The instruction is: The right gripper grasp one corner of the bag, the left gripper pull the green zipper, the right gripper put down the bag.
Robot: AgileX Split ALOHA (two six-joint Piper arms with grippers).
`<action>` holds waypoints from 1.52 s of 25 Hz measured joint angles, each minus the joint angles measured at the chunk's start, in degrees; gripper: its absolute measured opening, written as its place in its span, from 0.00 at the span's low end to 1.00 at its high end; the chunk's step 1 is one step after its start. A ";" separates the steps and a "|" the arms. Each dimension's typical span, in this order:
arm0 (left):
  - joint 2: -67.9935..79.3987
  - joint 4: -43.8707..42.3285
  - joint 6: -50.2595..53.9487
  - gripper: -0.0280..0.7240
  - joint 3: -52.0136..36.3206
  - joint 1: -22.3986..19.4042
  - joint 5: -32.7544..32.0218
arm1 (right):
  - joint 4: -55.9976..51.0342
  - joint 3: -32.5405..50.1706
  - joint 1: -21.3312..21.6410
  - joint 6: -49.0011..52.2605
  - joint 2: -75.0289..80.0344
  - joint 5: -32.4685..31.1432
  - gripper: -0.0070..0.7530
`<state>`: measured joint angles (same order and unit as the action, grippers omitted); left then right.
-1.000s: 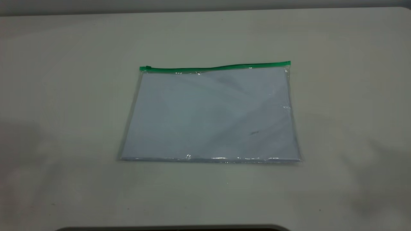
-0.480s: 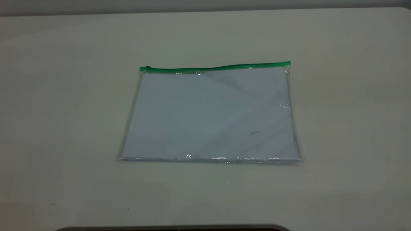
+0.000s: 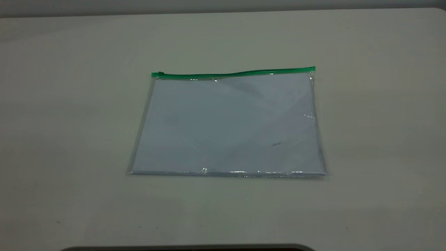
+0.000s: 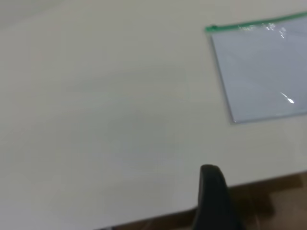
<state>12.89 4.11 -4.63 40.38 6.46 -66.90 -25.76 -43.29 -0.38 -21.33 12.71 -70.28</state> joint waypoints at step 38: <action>-1.38 1.81 -1.93 0.75 -12.42 0.00 1.93 | 17.83 15.64 0.00 7.88 -13.73 4.91 0.75</action>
<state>11.51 5.92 -6.57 27.96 6.46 -64.97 -7.93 -27.65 -0.38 -13.45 -1.01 -65.37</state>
